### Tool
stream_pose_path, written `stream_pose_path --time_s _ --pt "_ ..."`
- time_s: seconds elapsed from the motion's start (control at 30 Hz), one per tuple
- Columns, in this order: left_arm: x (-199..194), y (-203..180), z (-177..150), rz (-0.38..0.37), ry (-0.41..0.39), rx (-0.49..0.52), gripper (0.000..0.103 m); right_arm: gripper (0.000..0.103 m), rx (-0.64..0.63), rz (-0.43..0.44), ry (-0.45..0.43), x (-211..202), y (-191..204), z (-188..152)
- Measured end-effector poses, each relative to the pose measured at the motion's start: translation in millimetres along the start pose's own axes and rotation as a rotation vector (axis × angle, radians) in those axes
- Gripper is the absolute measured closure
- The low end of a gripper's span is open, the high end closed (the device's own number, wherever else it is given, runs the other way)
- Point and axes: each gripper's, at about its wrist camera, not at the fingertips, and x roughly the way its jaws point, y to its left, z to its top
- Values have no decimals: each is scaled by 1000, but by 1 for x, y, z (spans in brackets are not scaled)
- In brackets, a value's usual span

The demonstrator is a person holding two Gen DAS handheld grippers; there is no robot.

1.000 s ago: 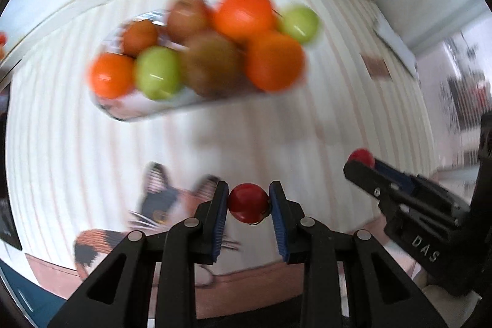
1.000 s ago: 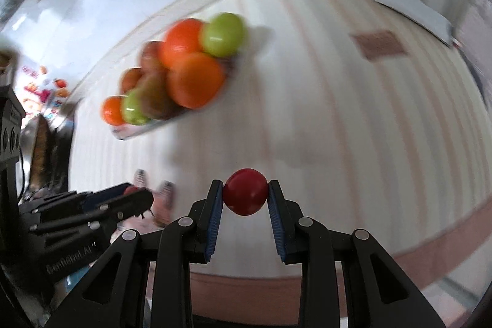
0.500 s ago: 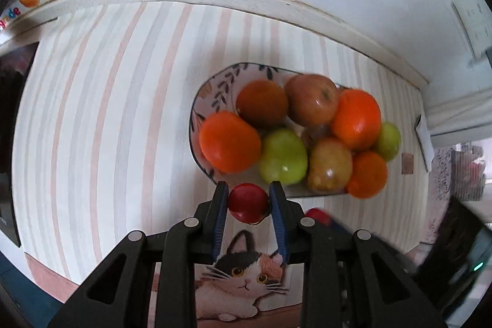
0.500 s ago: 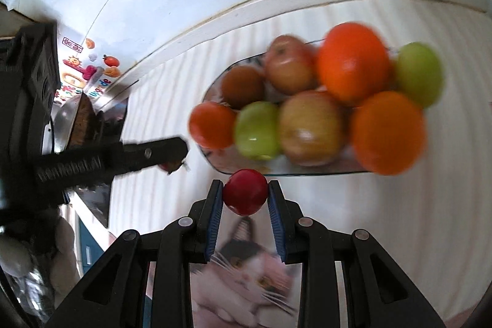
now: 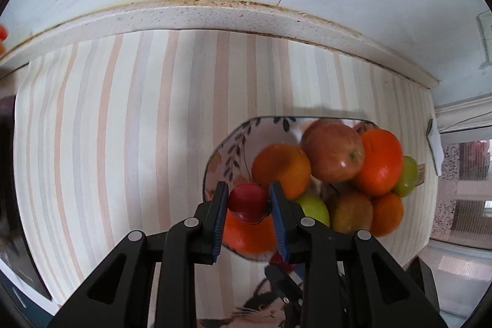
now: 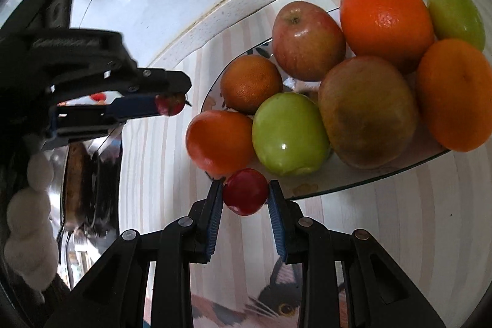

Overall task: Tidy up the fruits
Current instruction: 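Carry both cherry tomatoes onto the plate and open both tools, then lift both tools back from the plate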

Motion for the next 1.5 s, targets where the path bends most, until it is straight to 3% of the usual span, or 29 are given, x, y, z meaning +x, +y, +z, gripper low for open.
stream_pose_path --time_s 0.2,0.27,0.33,0.4,0.47,0.63,0.73,1.07,1.23,1.5 --pt "26 1 11 58 65 44 78 71 38 -12 -35 7 4 -4" --pt "28 2 11 75 70 52 77 66 50 -17 -32 10 6 -5" --pt "25 5 10 74 58 47 69 46 58 -21 -25 11 9 -5" --pt "18 9 10 52 46 31 46 33 56 -37 -46 5 11 -4" --pt "9 13 9 50 26 20 25 29 69 -34 -47 0 12 -3" --pt "-21 25 -6 54 -42 -11 24 25 36 -87 -51 -25 16 2" --pt "-38 30 -28 89 -92 -11 24 19 -34 -175 -71 -48 22 5" --pt "-67 9 -117 154 -180 24 24 9 -173 -329 -86 -113 11 -2" --pt "-88 -17 -150 182 -241 71 24 7 -202 -368 -108 -146 11 -15" --pt "-123 -44 -184 158 -307 89 24 6 -251 -393 -182 -209 20 -28"
